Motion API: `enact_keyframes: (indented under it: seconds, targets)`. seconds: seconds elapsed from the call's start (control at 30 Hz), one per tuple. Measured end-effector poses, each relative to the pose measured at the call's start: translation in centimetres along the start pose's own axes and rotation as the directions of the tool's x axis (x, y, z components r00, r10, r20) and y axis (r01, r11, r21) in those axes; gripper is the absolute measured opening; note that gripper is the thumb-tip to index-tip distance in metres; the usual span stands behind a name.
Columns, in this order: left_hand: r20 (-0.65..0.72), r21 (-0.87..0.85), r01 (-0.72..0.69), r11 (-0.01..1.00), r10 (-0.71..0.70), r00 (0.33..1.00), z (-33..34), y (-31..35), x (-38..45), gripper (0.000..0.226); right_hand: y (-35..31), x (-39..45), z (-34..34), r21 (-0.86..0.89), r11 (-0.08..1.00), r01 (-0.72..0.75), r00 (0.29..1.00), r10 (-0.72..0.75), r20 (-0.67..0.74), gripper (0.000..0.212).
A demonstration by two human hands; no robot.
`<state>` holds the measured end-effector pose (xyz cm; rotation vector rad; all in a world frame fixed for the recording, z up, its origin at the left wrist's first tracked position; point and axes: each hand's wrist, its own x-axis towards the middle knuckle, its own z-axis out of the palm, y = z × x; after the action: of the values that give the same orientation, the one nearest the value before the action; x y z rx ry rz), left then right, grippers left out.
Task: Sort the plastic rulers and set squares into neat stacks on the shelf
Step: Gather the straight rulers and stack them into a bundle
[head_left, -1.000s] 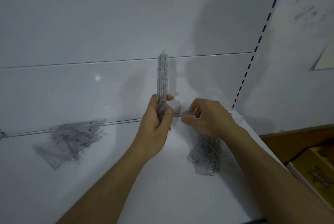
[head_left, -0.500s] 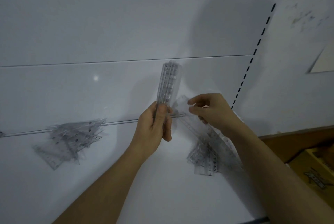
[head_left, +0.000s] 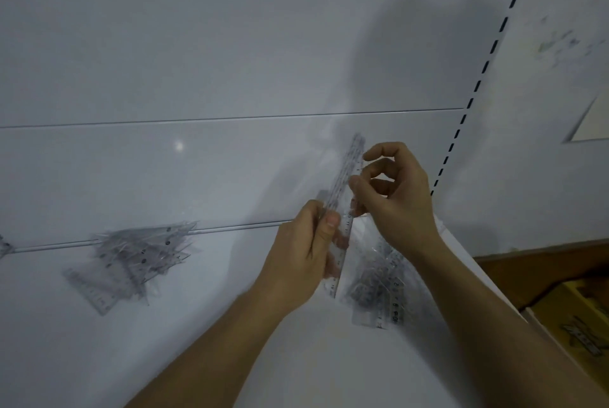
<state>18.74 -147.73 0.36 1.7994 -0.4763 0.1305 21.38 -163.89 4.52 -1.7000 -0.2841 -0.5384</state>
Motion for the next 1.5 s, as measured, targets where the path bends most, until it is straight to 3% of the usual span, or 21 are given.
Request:
enact_keyframes:
  seconds: [0.07,0.2,0.33,0.37,0.43,0.53,0.67,0.8,0.97,1.03,1.1,1.27,1.37,1.5]
  targets:
    - [-0.024,0.073,-0.046,0.996,0.048,0.999,0.4,-0.3,-0.1,0.04,0.1,-0.3,0.5,-0.046,0.997,0.057,0.998,-0.056,0.009,0.028]
    - [-0.061,0.006,-0.052,0.999,0.052,0.997,1.0,-0.4,0.0,0.04,-0.3,-0.5,0.5,0.105,0.994,0.02,0.989,-0.035,0.142,0.035]
    - [-0.065,-0.062,-0.039,0.997,0.035,0.997,0.6,-0.7,0.5,0.037,0.0,-0.5,0.5,0.104,0.995,-0.008,0.964,-0.02,0.265,0.035]
    - [-0.087,-0.069,-0.046,0.997,0.04,0.995,0.4,-0.7,0.7,0.032,0.4,-0.4,0.4,0.031,0.999,-0.011,0.972,0.003,0.235,0.031]
    - [-0.143,-0.087,-0.068,0.994,0.055,0.988,-0.2,-0.8,1.0,0.022,1.6,0.0,0.0,-0.307,0.95,0.052,0.985,0.002,0.171,0.022]
    - [-0.179,-0.084,-0.053,0.995,0.038,0.983,-1.1,-1.5,1.3,0.013,2.8,0.1,-0.5,-0.677,0.728,0.112,0.957,0.104,0.27,0.026]
    - [-0.125,-0.034,-0.017,0.999,0.013,0.992,-1.1,-2.1,1.5,0.012,3.3,-0.2,-0.1,-0.835,0.546,0.063,0.864,0.388,0.319,0.041]
    - [-0.117,-0.123,0.025,0.992,-0.039,0.992,-1.2,-2.0,1.6,0.017,3.7,0.0,-0.5,-0.822,0.569,-0.006,0.858,0.425,0.289,0.038]
    - [-0.16,-0.287,0.017,0.958,-0.065,0.985,-1.1,-1.1,1.6,0.051,2.8,1.0,-1.2,-0.521,0.825,-0.221,0.912,0.364,0.189,0.028]
    - [-0.185,-0.365,0.024,0.931,-0.098,0.978,-1.0,-0.8,1.6,0.055,2.2,1.4,-1.7,-0.291,0.918,-0.271,0.92,0.336,0.204,0.024]
    - [-0.181,-0.379,0.032,0.925,-0.108,0.978,-0.8,-0.7,1.6,0.057,1.2,1.6,-2.0,-0.011,0.945,-0.326,0.911,0.317,0.265,0.021]
    - [-0.071,-0.392,0.162,0.905,-0.206,0.976,-0.4,-0.7,1.3,0.06,0.4,1.9,-2.8,0.422,0.766,-0.485,0.833,0.258,0.49,0.038]
    - [-0.008,-0.354,0.226,0.908,-0.244,0.97,-0.2,-0.6,1.1,0.059,0.6,1.9,-3.1,0.56,0.599,-0.572,0.77,0.157,0.618,0.056]
    - [0.055,-0.336,0.25,0.908,-0.246,0.968,0.0,-0.1,0.9,0.067,0.8,2.0,-3.1,0.665,0.439,-0.605,0.739,-0.003,0.674,0.049]
